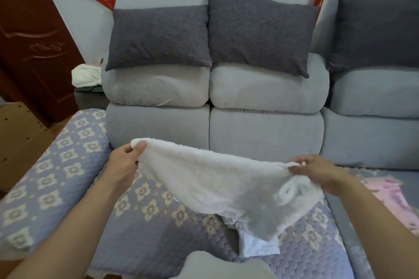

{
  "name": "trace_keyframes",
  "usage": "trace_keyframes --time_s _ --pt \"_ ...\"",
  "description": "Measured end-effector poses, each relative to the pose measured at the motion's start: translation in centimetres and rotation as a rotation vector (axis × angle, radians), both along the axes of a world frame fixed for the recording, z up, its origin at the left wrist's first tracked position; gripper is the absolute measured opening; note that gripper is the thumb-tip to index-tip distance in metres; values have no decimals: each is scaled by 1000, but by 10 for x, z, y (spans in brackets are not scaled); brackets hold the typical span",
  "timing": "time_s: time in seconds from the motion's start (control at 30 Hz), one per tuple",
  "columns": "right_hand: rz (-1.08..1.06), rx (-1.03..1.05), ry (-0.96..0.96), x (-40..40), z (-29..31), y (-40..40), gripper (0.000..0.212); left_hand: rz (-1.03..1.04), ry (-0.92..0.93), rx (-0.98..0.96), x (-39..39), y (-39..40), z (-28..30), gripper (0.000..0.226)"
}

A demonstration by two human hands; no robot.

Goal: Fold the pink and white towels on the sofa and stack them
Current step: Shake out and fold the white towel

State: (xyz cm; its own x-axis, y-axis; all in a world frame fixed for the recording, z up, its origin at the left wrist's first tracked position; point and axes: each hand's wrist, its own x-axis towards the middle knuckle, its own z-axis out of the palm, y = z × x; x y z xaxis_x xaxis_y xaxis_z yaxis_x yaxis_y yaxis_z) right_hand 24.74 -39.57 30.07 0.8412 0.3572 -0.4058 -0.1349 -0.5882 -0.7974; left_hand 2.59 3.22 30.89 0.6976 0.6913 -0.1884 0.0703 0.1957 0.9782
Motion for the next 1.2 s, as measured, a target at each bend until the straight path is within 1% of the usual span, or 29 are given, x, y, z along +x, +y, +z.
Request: trace_keyframes --time_s 0.03,0.1,0.17,0.3,0.37,0.47,0.57,0.63,0.73,0.8,0.83,0.87,0.93,1.0,1.03,1.07,1.1,1.17,1.2 --pt "-44 -27 -66 -4 -7 -3 13 -20 42 61 -2 2 -4 16" --pt "-252 -10 -214 -7 -22 -5 14 -107 99 157 -7 7 -14 23" --pt "-378 16 -275 -10 -34 -2 16 -152 115 197 -9 9 -22 29" --pt "-395 14 -311 -16 -53 4 14 -159 124 290 -5 2 -30 39" --pt "-423 17 -332 -19 -58 6 16 -128 79 281 -5 -2 -34 36" --pt "-528 103 -260 -25 -70 6 17 -124 -8 215 -6 -6 -38 9" --pt "-662 289 -116 -29 -78 6 15 -103 5 147 -9 -12 -39 12" --pt "-746 371 -47 -32 -78 5 15 -106 38 157 -12 -12 -36 14" --pt "-771 444 33 -37 -72 7 25 -159 57 195 -19 -12 -31 19" --pt "-763 491 78 -38 -70 9 36 -159 39 158 -22 -8 -32 18" --pt "-768 496 90 -37 -71 8 42 -154 43 172 -23 -6 -34 21" --pt "-768 490 98 -37 -72 8 44 -148 64 227 -24 -5 -36 30" --pt "-761 450 87 -38 -74 9 40 -120 140 388 -25 -6 -40 46" --pt "-737 396 70 -40 -77 12 39 -59 162 492 -24 -13 -39 45" --pt "-728 380 63 -40 -79 14 40 -8 151 507 -22 -18 -39 43" --pt "-722 374 56 -41 -81 16 40 51 119 477 -20 -23 -39 41" --pt "-716 370 55 -43 -81 18 39 116 71 384 -16 -25 -40 39" --pt "-720 385 59 -46 -79 19 35 203 -71 83 -11 -27 -43 33" --pt "-722 401 69 -47 -79 19 32 215 -135 -33 -9 -27 -42 31"
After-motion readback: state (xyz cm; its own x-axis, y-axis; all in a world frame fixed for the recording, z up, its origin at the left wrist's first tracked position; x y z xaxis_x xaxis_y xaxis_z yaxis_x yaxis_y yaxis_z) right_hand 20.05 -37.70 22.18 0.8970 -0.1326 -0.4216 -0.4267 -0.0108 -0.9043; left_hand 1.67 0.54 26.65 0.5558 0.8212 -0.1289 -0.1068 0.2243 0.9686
